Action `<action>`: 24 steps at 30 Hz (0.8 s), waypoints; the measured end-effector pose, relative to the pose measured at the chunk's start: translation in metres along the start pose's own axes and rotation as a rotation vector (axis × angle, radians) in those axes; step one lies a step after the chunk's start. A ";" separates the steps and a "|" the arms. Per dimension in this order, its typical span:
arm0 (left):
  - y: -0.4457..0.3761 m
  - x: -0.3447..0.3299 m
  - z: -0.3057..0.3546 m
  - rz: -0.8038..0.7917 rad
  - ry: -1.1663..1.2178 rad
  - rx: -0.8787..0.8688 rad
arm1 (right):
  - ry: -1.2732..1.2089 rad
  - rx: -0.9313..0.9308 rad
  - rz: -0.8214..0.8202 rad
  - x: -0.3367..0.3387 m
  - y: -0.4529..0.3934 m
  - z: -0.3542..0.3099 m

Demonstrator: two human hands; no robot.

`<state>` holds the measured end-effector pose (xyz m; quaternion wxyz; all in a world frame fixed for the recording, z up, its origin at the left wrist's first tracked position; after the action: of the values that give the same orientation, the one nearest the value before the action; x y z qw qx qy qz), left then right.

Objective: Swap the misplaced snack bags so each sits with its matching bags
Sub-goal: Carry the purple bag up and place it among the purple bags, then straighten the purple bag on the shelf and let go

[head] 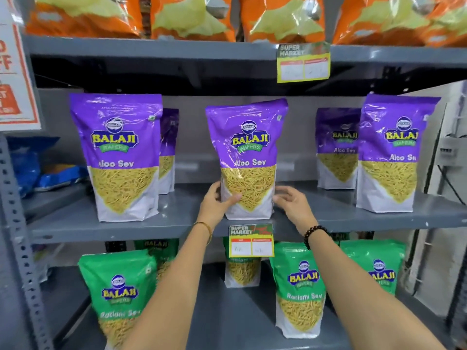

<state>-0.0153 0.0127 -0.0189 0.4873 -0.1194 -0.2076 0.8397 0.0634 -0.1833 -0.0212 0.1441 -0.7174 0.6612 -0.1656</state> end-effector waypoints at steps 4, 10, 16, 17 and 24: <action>-0.016 -0.003 -0.010 -0.077 -0.014 0.048 | -0.004 -0.055 -0.087 0.003 -0.012 0.005; -0.015 0.001 -0.011 -0.060 0.014 0.058 | -0.039 -0.084 -0.328 -0.002 -0.018 -0.003; -0.010 0.001 -0.012 -0.079 0.038 0.079 | -0.040 -0.046 -0.351 -0.004 -0.015 -0.003; -0.009 0.000 -0.011 -0.088 0.043 0.074 | -0.039 -0.047 -0.357 -0.004 -0.014 -0.002; -0.005 0.000 -0.007 -0.114 0.061 0.049 | -0.029 -0.064 -0.313 -0.005 -0.009 -0.001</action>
<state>-0.0087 0.0166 -0.0229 0.5434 -0.1208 -0.1785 0.8114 0.0713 -0.1775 -0.0168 0.1030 -0.8182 0.5441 -0.1545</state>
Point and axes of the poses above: each hand's wrist, its own y-axis away from the middle knuckle, its own x-axis out of the back of the hand, z = x × y, the point moved 1 cm from there along -y, towards the middle knuckle, and after that the axes turned 8 degrees about z, right-handed, at the moved point
